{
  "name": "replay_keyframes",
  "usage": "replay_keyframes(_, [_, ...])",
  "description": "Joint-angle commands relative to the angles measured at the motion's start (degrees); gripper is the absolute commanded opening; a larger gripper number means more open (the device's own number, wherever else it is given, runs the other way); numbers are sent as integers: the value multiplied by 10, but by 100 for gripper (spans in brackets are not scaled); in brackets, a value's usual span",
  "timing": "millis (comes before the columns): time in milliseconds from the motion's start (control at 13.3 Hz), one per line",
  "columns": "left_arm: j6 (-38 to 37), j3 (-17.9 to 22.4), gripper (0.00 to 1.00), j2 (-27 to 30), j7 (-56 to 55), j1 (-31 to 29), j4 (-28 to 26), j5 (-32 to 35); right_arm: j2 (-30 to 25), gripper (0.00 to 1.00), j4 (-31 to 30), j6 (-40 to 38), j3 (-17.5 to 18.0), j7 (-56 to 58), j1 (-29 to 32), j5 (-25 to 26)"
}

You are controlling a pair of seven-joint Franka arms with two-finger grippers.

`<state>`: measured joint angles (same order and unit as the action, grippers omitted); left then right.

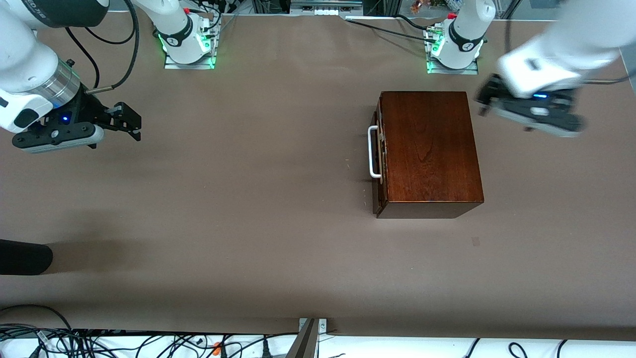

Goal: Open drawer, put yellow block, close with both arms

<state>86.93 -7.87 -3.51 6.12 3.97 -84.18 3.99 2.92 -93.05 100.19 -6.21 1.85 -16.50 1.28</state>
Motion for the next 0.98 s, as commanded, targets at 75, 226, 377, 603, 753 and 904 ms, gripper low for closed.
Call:
replay_keyframes(75, [56,78,100,57,-28,-1,-80,-36,3,100,9,-3,-1,-7,2,-8])
replay_keyframes(226, [60,94,100,57,-37,0,-81,-47,3,100,9,-3,-1,-6,1,-8])
replay_keyframes(377, [61,101,100,57,-77,4,-78,-48,3,100,9,-3,0,-7,0,-8])
replay_keyframes(603, [54,102,100,57,-80,4,-77,-33,3,100,9,-4,0,-7,0,-8])
replay_keyframes(753, [43,102,100,56,-81,3,-76,-33,3,100,9,-3,1,-7,-1,-8])
replay_keyframes(904, [40,102,100,55,-80,3,-74,-25,3,100,9,-4,1,-7,-1,-8])
